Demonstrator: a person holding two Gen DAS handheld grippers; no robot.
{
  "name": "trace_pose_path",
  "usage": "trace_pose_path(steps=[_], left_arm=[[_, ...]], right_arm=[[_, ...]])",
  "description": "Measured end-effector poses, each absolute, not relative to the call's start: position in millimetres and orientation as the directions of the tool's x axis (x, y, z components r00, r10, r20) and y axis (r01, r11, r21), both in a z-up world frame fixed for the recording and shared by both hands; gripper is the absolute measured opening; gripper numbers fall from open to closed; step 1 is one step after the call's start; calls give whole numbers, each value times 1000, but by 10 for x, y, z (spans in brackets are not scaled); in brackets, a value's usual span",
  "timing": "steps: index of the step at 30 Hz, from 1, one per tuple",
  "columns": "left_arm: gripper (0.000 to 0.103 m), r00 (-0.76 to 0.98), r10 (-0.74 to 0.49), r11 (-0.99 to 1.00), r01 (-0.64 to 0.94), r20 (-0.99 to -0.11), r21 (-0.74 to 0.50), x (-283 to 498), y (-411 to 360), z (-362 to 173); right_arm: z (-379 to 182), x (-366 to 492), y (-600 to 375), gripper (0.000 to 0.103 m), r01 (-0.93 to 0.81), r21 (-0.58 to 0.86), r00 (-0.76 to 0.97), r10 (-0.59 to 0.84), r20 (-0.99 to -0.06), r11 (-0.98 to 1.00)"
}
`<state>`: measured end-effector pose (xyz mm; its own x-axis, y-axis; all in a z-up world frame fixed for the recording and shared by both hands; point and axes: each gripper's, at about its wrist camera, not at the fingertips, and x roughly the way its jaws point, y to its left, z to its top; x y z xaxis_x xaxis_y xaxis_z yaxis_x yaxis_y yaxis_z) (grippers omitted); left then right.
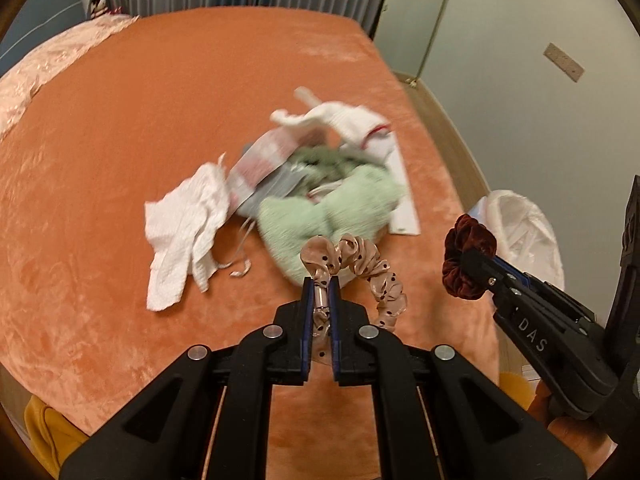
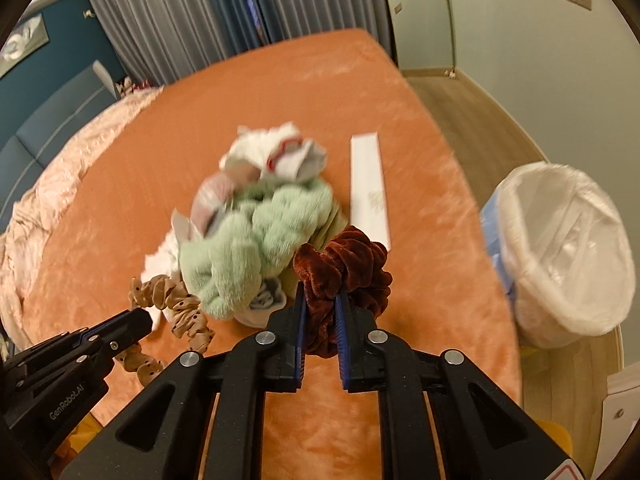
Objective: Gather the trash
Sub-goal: 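Carry both scrunchies to the trash bin and open both tools to drop them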
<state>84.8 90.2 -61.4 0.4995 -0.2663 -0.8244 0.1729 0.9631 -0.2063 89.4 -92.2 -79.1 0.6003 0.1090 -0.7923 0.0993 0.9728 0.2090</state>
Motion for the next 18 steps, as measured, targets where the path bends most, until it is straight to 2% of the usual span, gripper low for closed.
trace_pose_path(steps=[8,18], left_arm=[[7,540,-338,934,295,-771,-202,867,133,-181],[7,544,-439,875,439,-715,-204,927,-916,145]], right_arm=[[-241,697,-1532,12,142,224,693,65,-718,964],[108,503,-2488,12,257,217,741,-48,-670,942]])
